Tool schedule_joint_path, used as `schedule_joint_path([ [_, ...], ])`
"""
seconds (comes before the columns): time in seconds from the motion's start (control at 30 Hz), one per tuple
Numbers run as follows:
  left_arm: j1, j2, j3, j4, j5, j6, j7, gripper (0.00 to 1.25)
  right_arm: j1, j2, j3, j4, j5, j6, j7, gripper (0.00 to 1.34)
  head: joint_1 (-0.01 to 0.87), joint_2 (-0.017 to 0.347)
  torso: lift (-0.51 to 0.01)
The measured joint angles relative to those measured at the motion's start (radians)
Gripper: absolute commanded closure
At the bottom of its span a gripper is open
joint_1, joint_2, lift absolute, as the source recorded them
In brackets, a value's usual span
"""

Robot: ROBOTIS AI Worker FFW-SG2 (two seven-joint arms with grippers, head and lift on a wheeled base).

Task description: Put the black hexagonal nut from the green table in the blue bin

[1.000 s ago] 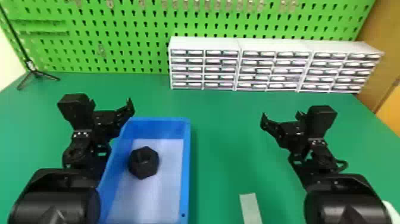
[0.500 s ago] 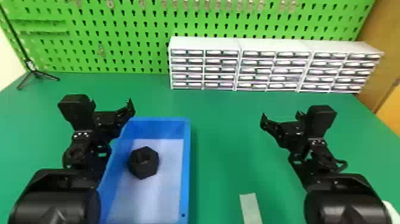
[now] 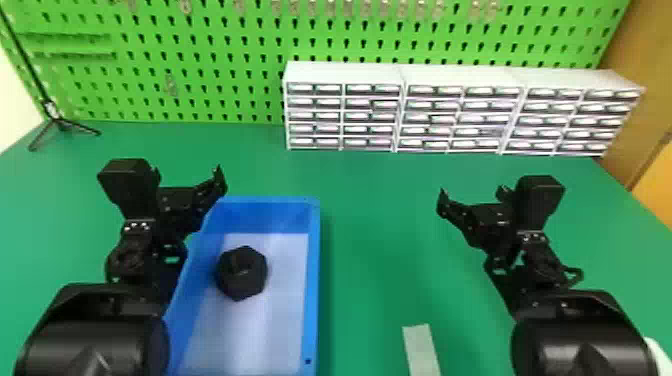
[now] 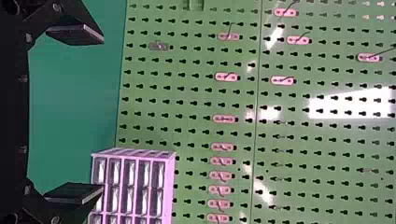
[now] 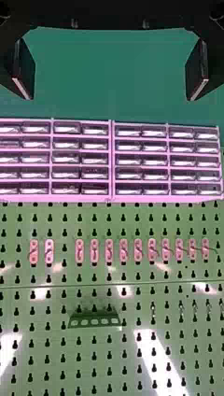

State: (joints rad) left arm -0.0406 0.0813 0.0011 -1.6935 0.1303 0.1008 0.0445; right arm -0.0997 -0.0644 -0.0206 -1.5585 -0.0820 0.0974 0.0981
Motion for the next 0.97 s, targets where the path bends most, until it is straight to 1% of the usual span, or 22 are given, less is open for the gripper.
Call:
schedule_joint_path([
  [0.97,-0.001,0.0,-0.003,0.0,0.001,-0.001,0.0,0.16,-0.004,-0.003,0.002,0.002,-0.004,0.002,0.0,0.09,0.686,0.028,-0.096],
])
